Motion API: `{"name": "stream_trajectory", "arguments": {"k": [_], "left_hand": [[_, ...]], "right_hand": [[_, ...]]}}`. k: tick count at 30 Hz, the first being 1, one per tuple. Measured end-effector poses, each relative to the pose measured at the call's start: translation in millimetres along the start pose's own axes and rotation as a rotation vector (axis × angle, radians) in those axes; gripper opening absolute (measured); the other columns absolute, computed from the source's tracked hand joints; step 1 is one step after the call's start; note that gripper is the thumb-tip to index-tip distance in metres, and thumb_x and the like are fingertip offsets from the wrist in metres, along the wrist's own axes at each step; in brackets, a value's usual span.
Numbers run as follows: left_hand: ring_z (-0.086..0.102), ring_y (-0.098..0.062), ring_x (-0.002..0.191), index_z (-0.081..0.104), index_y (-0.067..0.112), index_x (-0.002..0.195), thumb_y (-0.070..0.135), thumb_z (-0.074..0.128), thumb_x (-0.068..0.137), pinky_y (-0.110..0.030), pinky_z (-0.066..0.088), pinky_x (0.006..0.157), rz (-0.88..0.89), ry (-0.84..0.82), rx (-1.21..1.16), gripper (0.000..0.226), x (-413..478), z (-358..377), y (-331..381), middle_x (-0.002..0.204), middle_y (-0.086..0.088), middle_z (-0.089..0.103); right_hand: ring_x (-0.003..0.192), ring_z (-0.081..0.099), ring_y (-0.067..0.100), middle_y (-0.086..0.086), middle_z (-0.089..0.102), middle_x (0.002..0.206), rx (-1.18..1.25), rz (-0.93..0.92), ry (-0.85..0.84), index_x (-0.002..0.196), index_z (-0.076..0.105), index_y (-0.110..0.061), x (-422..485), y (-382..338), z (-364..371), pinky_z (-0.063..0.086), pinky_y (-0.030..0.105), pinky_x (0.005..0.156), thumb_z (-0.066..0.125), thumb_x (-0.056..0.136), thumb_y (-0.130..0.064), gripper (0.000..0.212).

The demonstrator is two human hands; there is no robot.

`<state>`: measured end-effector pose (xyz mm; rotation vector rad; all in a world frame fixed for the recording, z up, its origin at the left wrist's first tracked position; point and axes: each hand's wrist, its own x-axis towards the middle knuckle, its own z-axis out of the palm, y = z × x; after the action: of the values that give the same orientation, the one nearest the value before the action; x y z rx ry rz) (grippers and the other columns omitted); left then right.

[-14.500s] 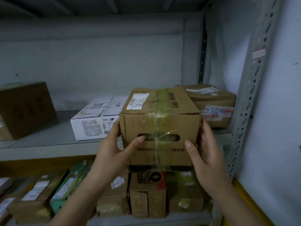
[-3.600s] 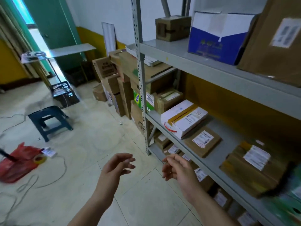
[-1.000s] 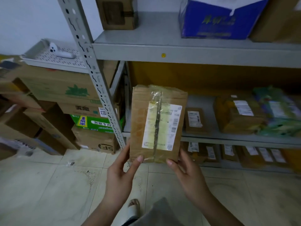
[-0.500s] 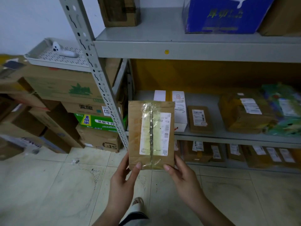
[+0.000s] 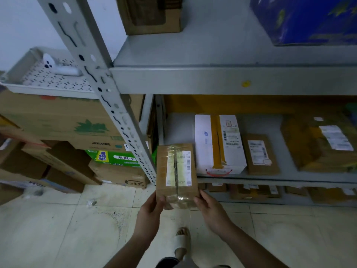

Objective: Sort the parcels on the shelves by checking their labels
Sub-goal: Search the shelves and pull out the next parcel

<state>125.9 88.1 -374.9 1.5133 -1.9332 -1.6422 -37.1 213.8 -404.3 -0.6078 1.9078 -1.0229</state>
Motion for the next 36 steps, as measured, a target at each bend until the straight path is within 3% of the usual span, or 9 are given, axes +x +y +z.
{"name": "stream_trajectory", "arguments": {"k": [4,8,12,18,21,25,28,32,36], "left_hand": [[0.068,-0.017,0.104,0.061,0.040,0.125,0.044,0.052,0.101,-0.044,0.058,0.092,-0.074,-0.025,0.115,0.026,62,-6,4,0.115,0.006,0.069],[0.067,-0.031,0.093,0.051,0.030,0.127,0.039,0.053,0.102,-0.042,0.063,0.063,-0.222,-0.121,0.056,0.026,93,-5,22,0.112,-0.011,0.061],[0.068,-0.030,0.091,0.060,0.015,0.120,0.031,0.062,0.086,-0.052,0.057,0.090,-0.235,-0.136,-0.171,0.038,100,2,40,0.106,-0.017,0.071],[0.068,-0.032,0.099,0.060,0.029,0.119,0.031,0.062,0.073,-0.056,0.055,0.094,-0.193,-0.067,-0.161,0.046,138,17,46,0.107,-0.007,0.073],[0.066,-0.040,0.100,0.062,0.026,0.109,0.028,0.057,0.072,-0.055,0.052,0.095,-0.213,-0.041,-0.182,0.037,159,22,54,0.103,-0.016,0.073],[0.065,-0.034,0.106,0.051,0.028,0.133,0.021,0.060,0.081,-0.052,0.051,0.101,-0.202,-0.007,-0.205,0.053,176,26,60,0.116,-0.008,0.069],[0.067,-0.029,0.100,0.054,0.021,0.131,0.016,0.062,0.081,-0.046,0.055,0.094,-0.255,-0.021,-0.300,0.051,177,25,79,0.111,-0.009,0.071],[0.068,-0.027,0.100,0.058,0.007,0.121,0.010,0.056,0.100,-0.033,0.054,0.076,-0.291,0.014,-0.372,0.022,162,28,85,0.109,-0.014,0.070],[0.068,-0.030,0.098,0.052,0.006,0.128,0.014,0.069,0.086,-0.036,0.054,0.078,-0.283,0.024,-0.292,0.047,132,57,66,0.112,-0.019,0.068]], "right_hand": [[0.098,0.062,-0.008,-0.017,0.069,0.115,-0.090,-0.041,0.030,0.134,0.058,-0.036,49,-13,2,0.047,0.010,0.080,0.053,0.104,-0.025,0.032],[0.068,0.062,-0.002,-0.015,0.067,0.092,-0.106,-0.036,0.067,0.128,0.053,-0.040,72,-25,6,0.048,0.015,0.062,0.053,0.103,-0.021,0.031],[0.082,0.068,0.016,-0.007,0.069,0.091,-0.078,-0.024,0.137,0.125,0.056,-0.034,95,-37,4,0.059,0.044,0.079,0.055,0.102,-0.023,0.026],[0.089,0.062,0.012,-0.003,0.066,0.105,-0.126,0.045,0.092,0.123,0.059,-0.021,136,-74,-12,0.047,0.023,0.071,0.056,0.101,-0.026,0.023],[0.095,0.065,0.015,-0.002,0.069,0.110,-0.113,0.077,0.058,0.120,0.061,-0.023,152,-81,-18,0.055,0.032,0.083,0.058,0.099,-0.030,0.023],[0.105,0.065,0.017,-0.005,0.068,0.113,-0.063,0.081,-0.005,0.124,0.059,-0.031,158,-80,-30,0.055,0.045,0.097,0.061,0.096,-0.036,0.029],[0.107,0.064,0.017,-0.008,0.066,0.106,0.001,0.060,-0.059,0.117,0.058,-0.033,152,-77,-43,0.054,0.044,0.098,0.060,0.099,-0.027,0.020],[0.088,0.065,0.016,0.011,0.069,0.109,0.065,0.044,0.140,0.128,0.058,-0.016,135,-56,-85,0.052,0.023,0.070,0.054,0.101,-0.010,0.028],[0.090,0.064,0.016,0.007,0.065,0.111,-0.100,0.084,0.375,0.118,0.060,-0.018,107,4,-154,0.050,0.023,0.068,0.055,0.101,-0.015,0.018]]}}
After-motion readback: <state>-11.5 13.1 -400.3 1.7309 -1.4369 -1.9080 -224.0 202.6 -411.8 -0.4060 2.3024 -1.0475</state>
